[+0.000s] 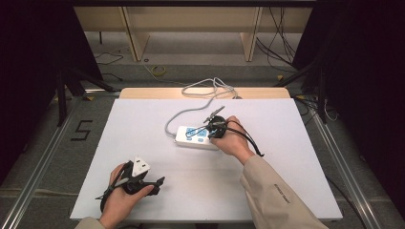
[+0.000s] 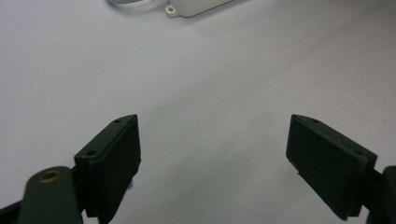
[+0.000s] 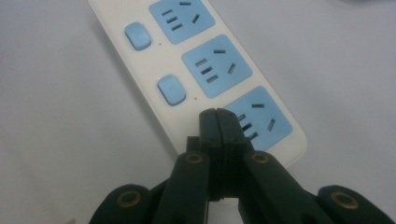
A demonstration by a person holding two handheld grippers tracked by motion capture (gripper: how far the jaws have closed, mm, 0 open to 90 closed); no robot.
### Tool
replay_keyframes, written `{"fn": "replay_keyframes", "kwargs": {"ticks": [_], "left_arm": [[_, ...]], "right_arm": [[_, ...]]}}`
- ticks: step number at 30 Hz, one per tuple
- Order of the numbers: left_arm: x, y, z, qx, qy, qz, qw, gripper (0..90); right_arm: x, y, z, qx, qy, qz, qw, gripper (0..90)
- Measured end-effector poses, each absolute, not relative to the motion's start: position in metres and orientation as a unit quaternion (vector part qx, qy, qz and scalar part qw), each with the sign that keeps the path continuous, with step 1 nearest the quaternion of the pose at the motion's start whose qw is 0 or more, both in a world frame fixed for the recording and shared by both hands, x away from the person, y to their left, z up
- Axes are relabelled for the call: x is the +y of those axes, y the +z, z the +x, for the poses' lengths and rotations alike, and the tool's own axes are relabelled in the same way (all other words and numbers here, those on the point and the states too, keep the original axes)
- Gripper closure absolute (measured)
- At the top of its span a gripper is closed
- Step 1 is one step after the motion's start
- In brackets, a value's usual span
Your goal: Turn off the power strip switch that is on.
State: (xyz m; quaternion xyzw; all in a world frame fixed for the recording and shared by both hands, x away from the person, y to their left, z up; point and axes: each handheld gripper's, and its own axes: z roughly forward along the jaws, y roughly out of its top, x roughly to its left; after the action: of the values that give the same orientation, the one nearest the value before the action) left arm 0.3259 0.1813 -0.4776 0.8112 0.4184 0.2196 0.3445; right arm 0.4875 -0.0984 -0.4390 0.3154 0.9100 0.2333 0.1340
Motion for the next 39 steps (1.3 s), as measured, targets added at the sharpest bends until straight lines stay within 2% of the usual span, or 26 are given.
{"fn": "replay_keyframes", "kwargs": {"ticks": [39], "left_arm": [[0.182, -0.479, 0.325, 0.423, 0.219, 0.81, 0.343, 17.6]], "right_arm": [[-0.142, -0.423, 0.461, 0.896, 0.27, 0.321, 0.143, 90.0]]}}
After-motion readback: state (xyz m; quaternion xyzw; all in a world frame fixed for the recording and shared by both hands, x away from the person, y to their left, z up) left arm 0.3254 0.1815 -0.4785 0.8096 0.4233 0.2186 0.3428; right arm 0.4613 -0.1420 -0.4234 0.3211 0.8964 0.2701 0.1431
